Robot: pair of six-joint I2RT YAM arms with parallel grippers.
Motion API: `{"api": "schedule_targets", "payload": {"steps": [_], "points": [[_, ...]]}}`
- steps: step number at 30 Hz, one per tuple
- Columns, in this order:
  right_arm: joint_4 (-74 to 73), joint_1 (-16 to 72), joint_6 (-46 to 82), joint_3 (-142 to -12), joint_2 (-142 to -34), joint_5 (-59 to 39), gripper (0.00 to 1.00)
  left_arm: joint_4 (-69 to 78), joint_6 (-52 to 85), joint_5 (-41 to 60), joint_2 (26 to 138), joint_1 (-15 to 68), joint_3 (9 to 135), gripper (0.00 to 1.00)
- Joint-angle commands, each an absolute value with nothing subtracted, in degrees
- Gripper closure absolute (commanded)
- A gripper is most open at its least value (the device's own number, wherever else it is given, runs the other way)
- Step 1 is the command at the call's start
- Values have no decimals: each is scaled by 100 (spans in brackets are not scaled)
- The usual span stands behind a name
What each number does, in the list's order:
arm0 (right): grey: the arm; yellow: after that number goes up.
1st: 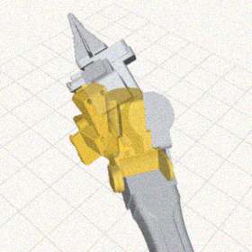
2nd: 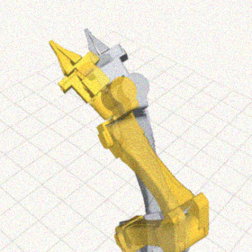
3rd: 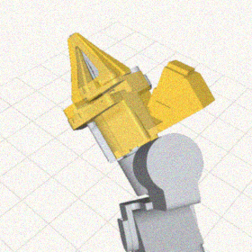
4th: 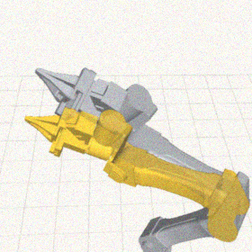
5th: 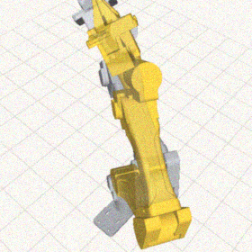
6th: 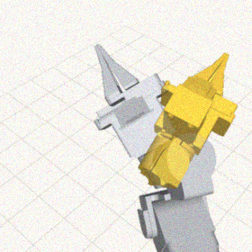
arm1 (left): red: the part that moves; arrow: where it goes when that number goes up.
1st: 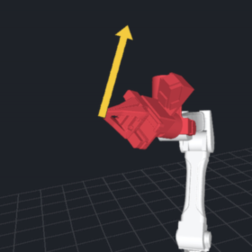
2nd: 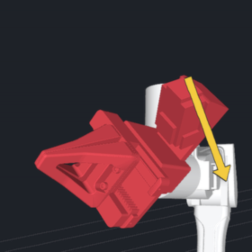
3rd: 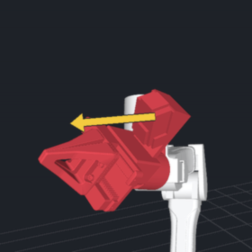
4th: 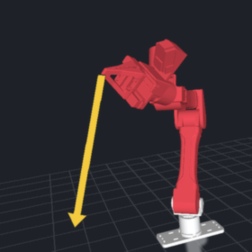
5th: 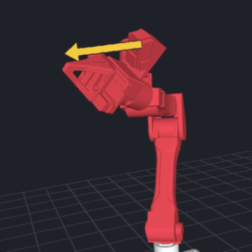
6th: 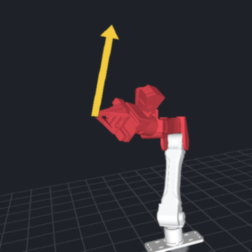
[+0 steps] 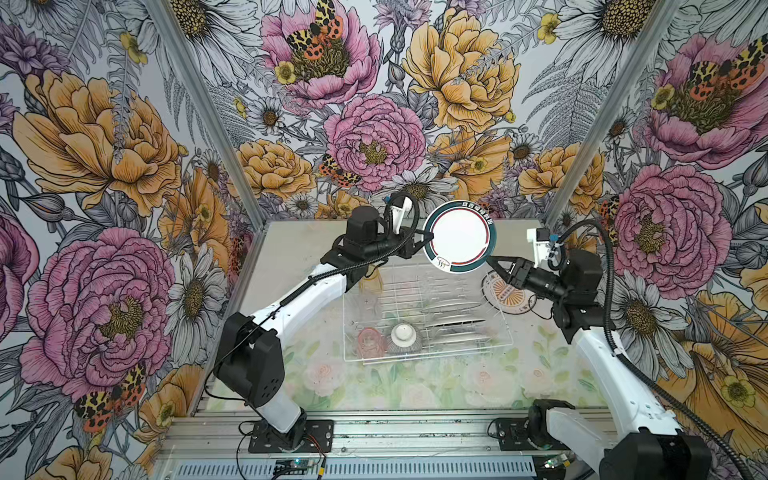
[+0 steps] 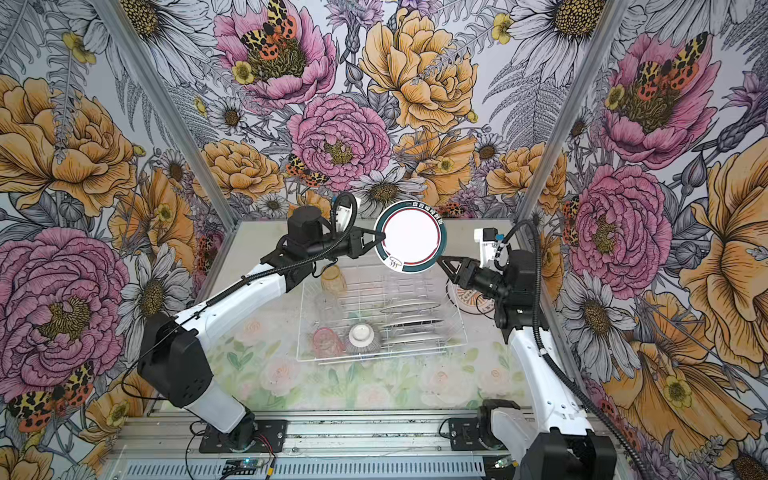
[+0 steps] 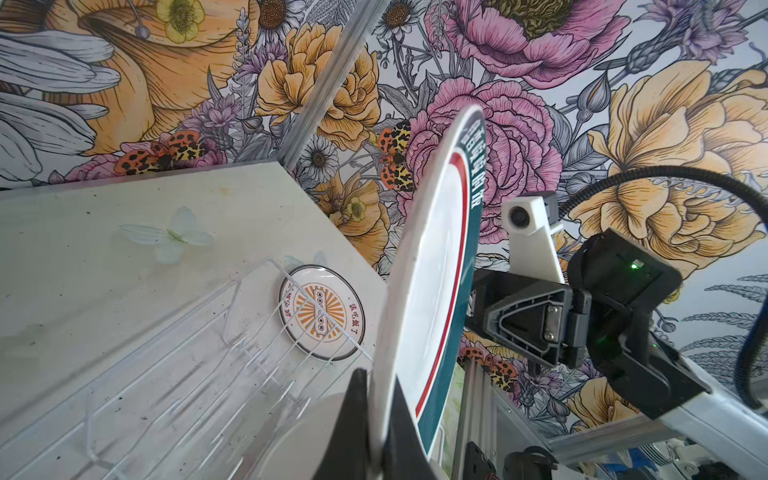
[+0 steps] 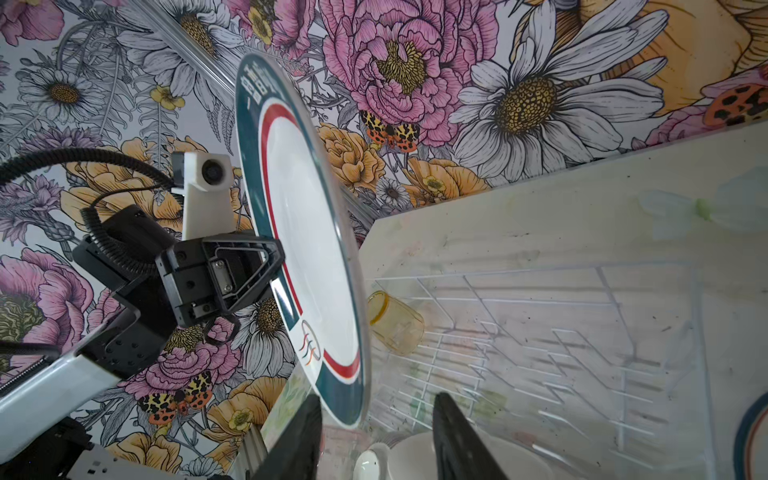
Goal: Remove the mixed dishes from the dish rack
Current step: 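Grasp the raised green-rimmed plate's rim with the right gripper, then carry the green-rimmed plate beside the rack with the right gripper while the left gripper releases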
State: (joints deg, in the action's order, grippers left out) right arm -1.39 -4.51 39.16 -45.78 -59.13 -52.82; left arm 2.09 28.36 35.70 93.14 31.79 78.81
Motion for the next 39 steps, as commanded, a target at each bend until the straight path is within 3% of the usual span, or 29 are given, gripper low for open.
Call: {"api": "schedule_targets", "payload": {"steps": [1, 5, 10, 15, 21, 29, 34, 39], "points": [[-1212, -405, 4513, -4473, -6009, -5401, 55, 787, 3145, 3895, 9362, 3240, 7866, 100], [-1418, -387, 4622, -4467, -6103, -5333, 57, 791, 3155, 3931, 9432, 3304, 7875, 100], [-1536, -370, 4720, -4456, -6229, -5242, 70, 832, 3182, 3991, 9519, 3393, 7897, 100], [-1628, -354, 4806, -4432, -6272, -5230, 74, 861, 3190, 4023, 9576, 3454, 7925, 100], [-1569, -353, 4806, -4455, -6227, -5229, 99, 856, 3190, 4062, 9637, 3485, 7959, 100], [-1139, -431, 4586, -4622, -6118, -5005, 100, 287, 2853, 3958, 9596, 3509, 8001, 67], [-751, -1005, 4542, -4756, -6043, -4929, 100, -354, 2320, 3576, 9305, 3507, 7727, 61], [496, -1910, 3922, -4931, -6006, -4365, 100, -1669, 1395, 2427, 8839, 3520, 7448, 62]]}}
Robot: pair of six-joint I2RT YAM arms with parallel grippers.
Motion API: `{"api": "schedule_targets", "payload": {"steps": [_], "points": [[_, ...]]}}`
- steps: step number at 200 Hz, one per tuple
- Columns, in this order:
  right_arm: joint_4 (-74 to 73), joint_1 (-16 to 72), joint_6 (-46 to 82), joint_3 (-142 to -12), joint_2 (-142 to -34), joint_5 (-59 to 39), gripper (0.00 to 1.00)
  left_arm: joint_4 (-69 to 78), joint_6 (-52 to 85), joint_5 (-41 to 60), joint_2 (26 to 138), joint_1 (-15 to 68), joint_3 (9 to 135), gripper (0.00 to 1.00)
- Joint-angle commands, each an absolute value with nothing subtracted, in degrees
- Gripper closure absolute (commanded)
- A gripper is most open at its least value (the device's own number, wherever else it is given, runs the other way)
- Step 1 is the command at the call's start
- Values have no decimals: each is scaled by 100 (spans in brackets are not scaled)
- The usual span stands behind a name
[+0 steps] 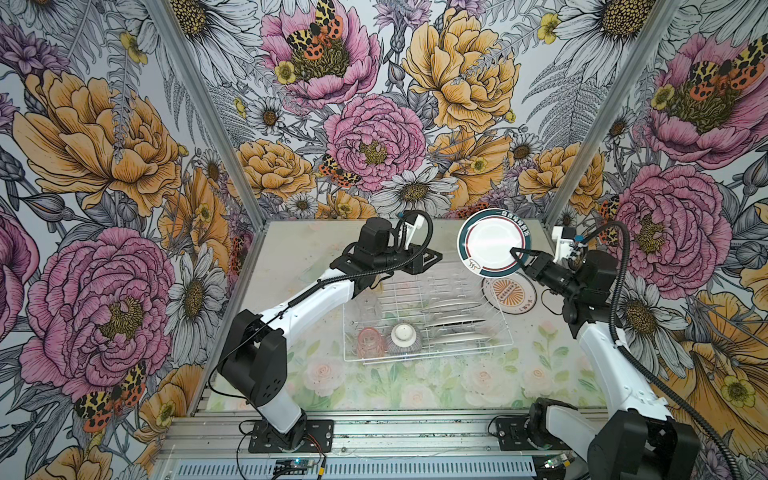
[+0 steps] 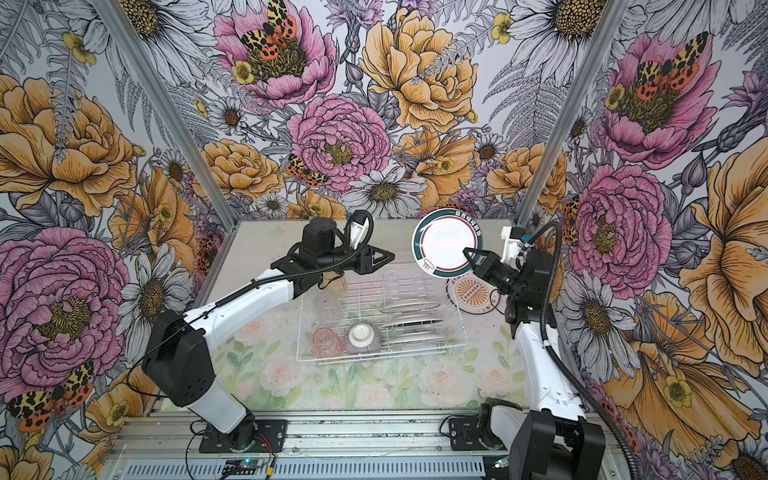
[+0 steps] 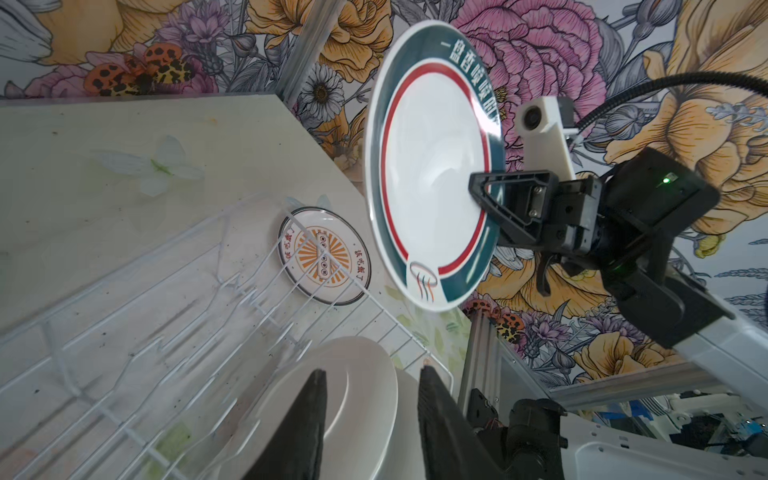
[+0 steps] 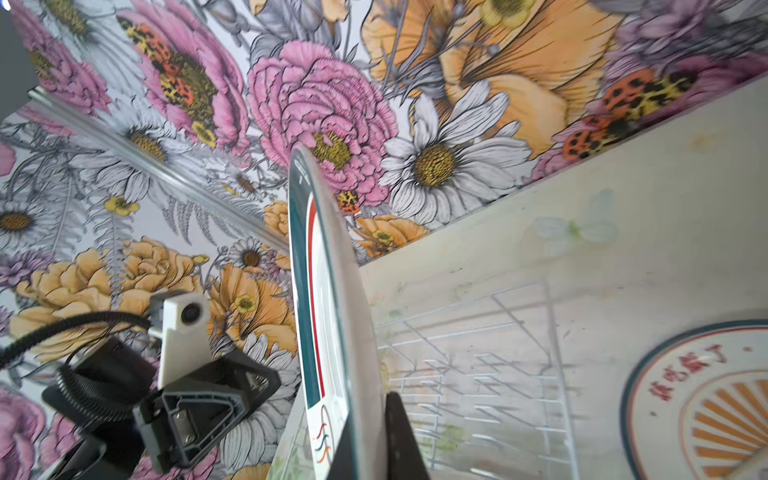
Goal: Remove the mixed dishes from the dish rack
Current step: 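Carry the green-rimmed plate beside the rack with the right gripper while the left gripper releases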
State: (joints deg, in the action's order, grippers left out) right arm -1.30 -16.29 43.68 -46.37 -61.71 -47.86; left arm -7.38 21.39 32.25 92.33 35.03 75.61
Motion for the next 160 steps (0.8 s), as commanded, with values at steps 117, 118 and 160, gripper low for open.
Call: {"api": "schedule_targets", "payload": {"steps": [117, 118, 160], "points": [[914, -2986, 3437, -4300, -7591, -3490, 100, -2610, 801, 1475, 8006, 3089, 6871, 60], [914, -2987, 3432, -4299, -7606, -3489, 100, -2610, 800, 1476, 8006, 3096, 6877, 60], [896, -2980, 3331, -4271, -8051, -3546, 100, -2595, 805, 1494, 8102, 3114, 6927, 61]]}}
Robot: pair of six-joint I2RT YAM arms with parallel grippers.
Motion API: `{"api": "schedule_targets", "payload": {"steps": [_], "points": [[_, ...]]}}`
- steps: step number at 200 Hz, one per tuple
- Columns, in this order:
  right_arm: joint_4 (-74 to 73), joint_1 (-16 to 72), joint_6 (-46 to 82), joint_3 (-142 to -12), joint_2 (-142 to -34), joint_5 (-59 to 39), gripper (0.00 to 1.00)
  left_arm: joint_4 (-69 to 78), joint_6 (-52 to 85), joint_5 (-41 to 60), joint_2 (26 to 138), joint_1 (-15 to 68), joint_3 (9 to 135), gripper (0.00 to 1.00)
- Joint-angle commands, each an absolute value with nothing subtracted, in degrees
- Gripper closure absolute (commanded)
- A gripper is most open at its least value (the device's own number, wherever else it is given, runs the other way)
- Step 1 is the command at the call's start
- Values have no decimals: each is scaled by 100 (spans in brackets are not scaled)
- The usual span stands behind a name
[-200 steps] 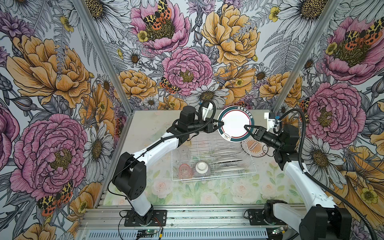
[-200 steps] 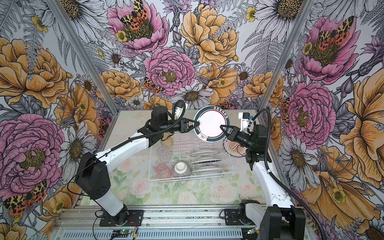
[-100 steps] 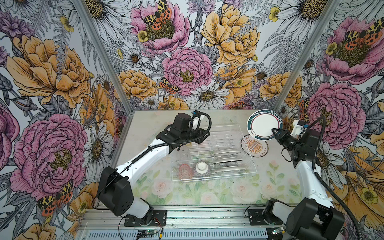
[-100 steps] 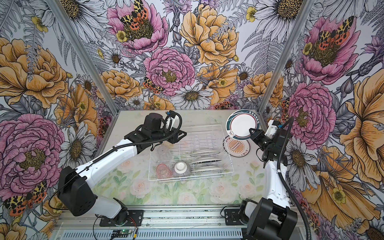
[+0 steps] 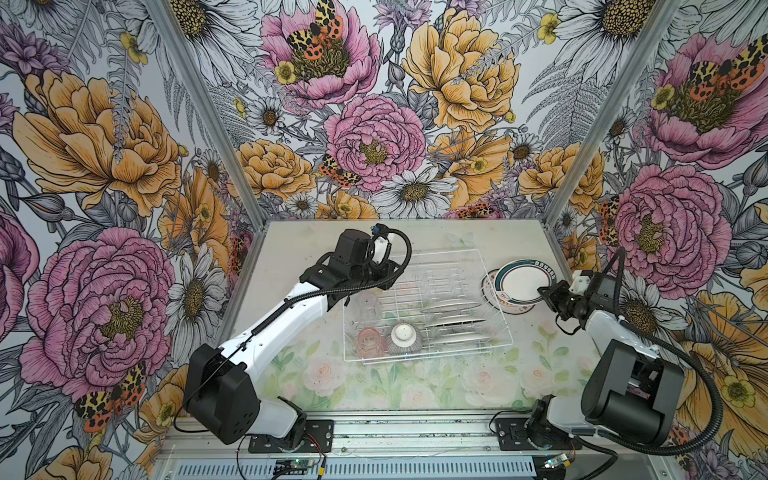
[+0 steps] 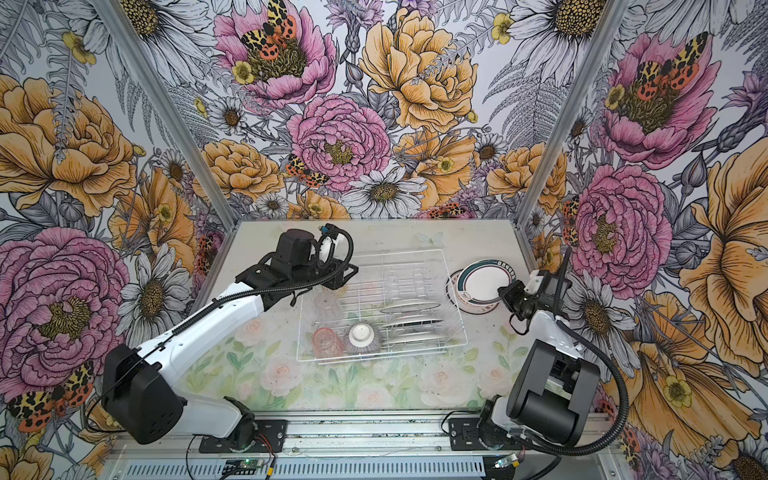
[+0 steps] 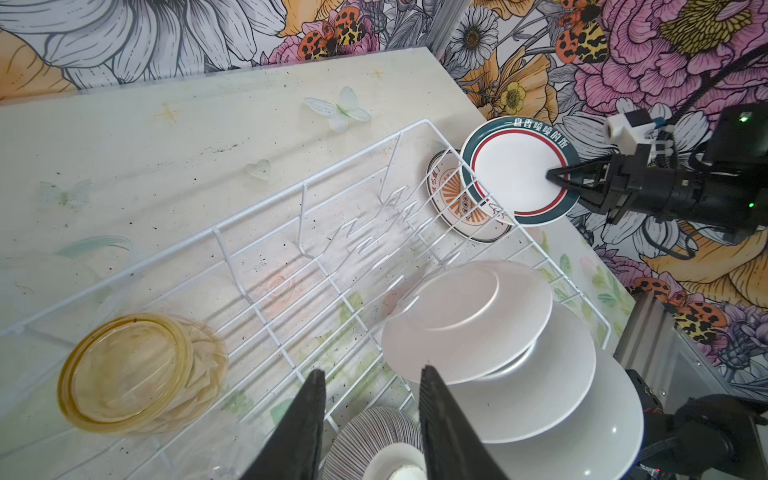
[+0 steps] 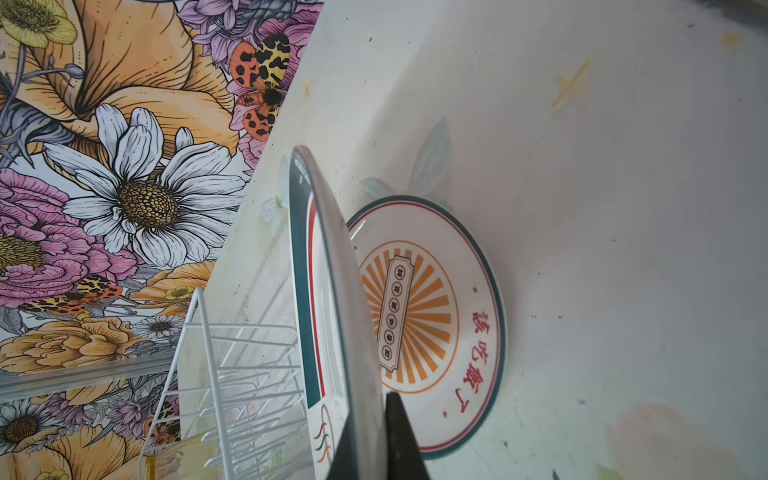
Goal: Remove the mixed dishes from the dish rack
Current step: 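Carry the green-rimmed plate beside the rack with the right gripper while the left gripper releases, then lower the green-rimmed plate onto the printed plate with the right gripper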
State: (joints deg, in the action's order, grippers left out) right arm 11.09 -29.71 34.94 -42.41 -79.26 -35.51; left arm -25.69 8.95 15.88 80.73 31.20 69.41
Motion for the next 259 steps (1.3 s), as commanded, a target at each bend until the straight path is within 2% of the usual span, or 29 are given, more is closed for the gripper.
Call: {"api": "schedule_targets", "payload": {"steps": [1, 128, 179, 233, 259], "points": [[896, -2979, 3331, -4271, -8060, -3548, 100, -2590, 807, 1503, 8107, 3117, 6931, 61], [738, -2961, 3243, -4252, -8788, -3693, 100, -2539, 817, 1538, 8138, 3181, 6895, 61], [747, -2954, 3199, -4168, -8831, -3685, 83, -2514, 809, 1558, 8121, 3190, 6859, 61], [773, -2962, 3148, -4122, -8850, -3641, 78, -2510, 800, 1538, 8069, 3190, 6790, 62], [815, -2962, 3087, -4087, -8886, -3623, 72, -2496, 800, 1529, 8022, 3183, 6734, 61]]}}
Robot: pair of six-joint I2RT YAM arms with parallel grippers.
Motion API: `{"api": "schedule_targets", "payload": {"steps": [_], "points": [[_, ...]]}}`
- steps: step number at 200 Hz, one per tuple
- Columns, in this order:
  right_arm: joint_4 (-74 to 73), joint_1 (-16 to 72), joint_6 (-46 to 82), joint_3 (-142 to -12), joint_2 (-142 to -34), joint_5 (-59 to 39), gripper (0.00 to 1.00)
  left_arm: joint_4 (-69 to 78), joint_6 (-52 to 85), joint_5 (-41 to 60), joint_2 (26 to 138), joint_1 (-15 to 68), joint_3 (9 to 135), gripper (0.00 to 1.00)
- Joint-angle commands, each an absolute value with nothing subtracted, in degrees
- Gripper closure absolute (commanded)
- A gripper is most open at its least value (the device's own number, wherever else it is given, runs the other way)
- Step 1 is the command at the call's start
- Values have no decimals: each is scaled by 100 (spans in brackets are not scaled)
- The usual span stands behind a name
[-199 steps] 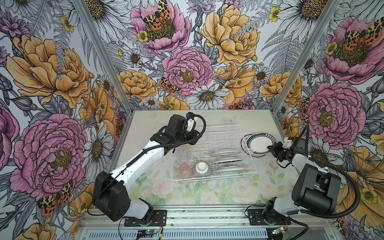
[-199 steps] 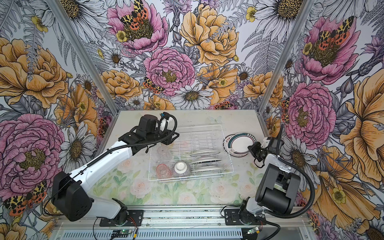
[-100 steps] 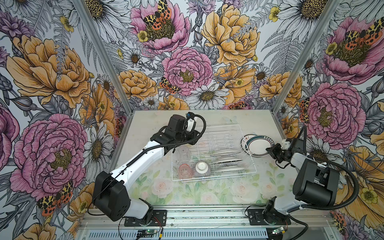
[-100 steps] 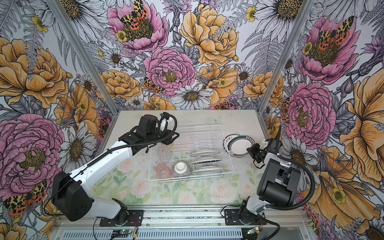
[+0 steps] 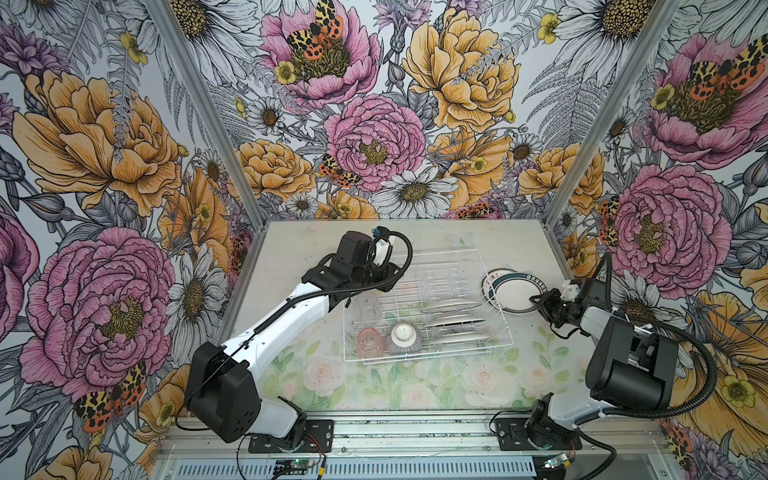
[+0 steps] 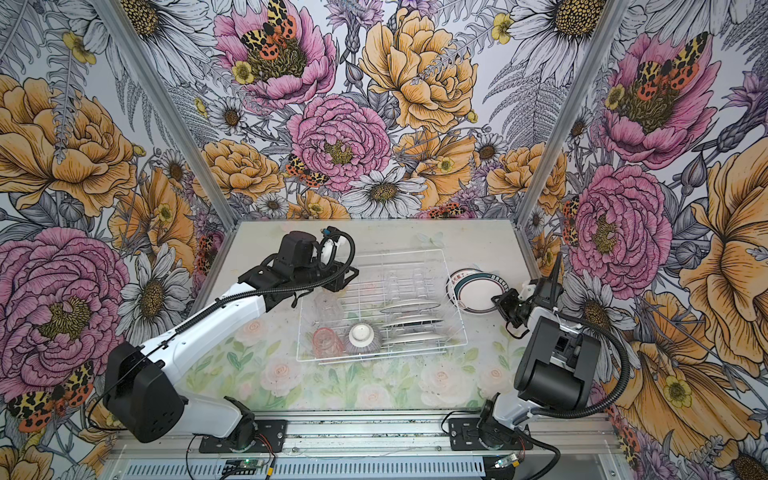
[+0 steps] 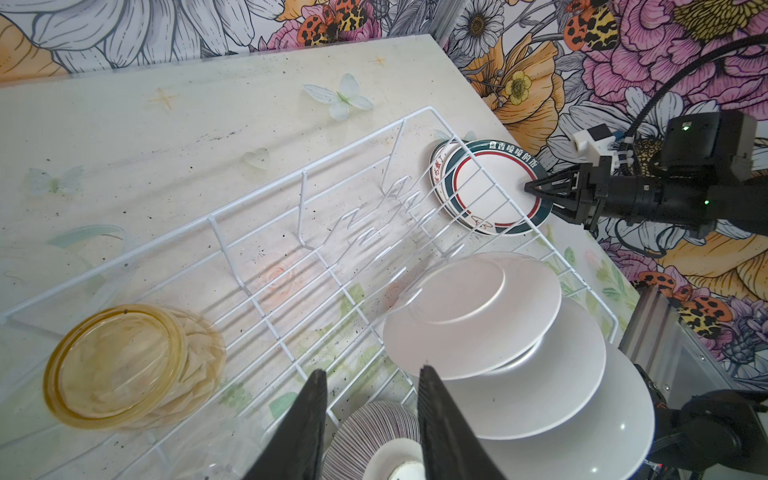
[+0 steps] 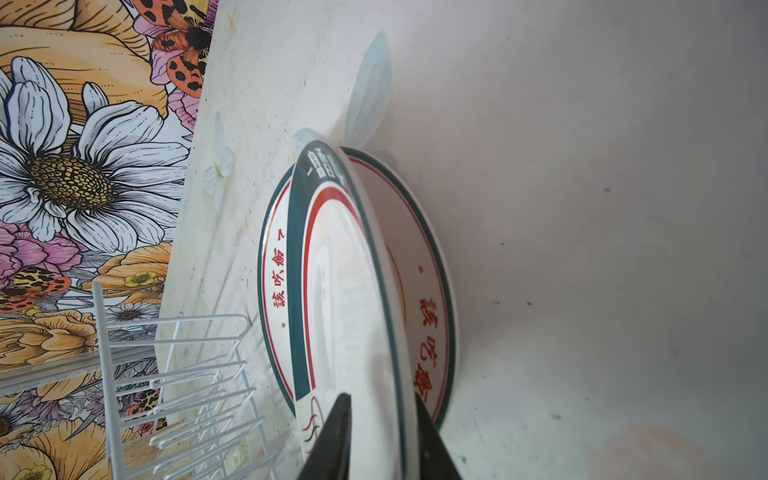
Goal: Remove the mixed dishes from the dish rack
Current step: 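Lower the green-rimmed plate onto the printed plate with the right gripper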
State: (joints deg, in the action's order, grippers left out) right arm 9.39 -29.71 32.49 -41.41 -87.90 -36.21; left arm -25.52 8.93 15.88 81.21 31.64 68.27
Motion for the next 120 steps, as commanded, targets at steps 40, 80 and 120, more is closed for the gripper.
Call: {"api": "schedule_targets", "payload": {"steps": [40, 80, 120], "points": [[1258, -2948, 2743, -4120, -8812, -3235, 65, -2494, 774, 1547, 8007, 3157, 6691, 61], [1615, -2892, 2485, -4179, -8770, -2838, 64, -2430, 771, 1609, 8055, 3129, 6686, 61], [1731, -2745, 2395, -4267, -8866, -2587, 60, -2407, 756, 1648, 8068, 3112, 6660, 62]]}}
